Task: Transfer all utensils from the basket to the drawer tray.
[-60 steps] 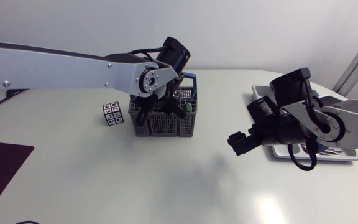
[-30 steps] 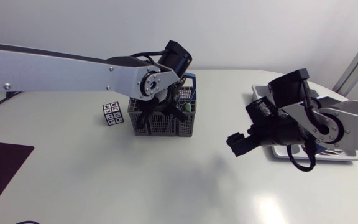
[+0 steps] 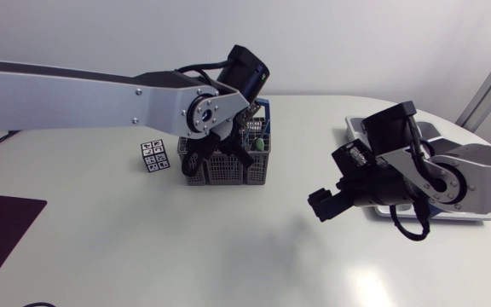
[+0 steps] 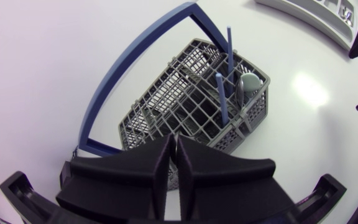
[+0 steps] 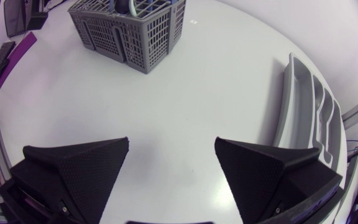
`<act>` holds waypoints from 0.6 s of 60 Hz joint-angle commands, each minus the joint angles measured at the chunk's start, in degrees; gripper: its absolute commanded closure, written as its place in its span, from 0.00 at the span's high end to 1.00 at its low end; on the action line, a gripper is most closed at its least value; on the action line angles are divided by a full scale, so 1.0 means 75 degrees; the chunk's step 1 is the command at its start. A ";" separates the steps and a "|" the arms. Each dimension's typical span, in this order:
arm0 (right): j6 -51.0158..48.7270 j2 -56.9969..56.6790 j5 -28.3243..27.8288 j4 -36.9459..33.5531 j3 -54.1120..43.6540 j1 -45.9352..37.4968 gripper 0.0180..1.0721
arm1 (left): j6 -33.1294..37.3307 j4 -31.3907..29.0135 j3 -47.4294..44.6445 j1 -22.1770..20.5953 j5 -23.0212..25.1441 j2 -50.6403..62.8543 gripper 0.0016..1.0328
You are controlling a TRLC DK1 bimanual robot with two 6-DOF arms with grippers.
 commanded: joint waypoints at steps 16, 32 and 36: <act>0.0154 -0.0074 0.0058 0.0131 -0.0287 0.0142 0.95 | 0.1253 0.0170 -0.0356 -0.0201 -0.0418 -0.0552 0.05; 0.0096 -0.0180 0.0070 0.0201 -0.0357 0.0212 0.95 | 0.1851 0.0158 -0.0649 -0.0142 -0.0418 -0.1138 0.06; 0.0072 -0.0238 0.0070 0.0248 -0.0404 0.0236 0.95 | 0.1968 0.0158 -0.0755 -0.0131 -0.0418 -0.1372 0.06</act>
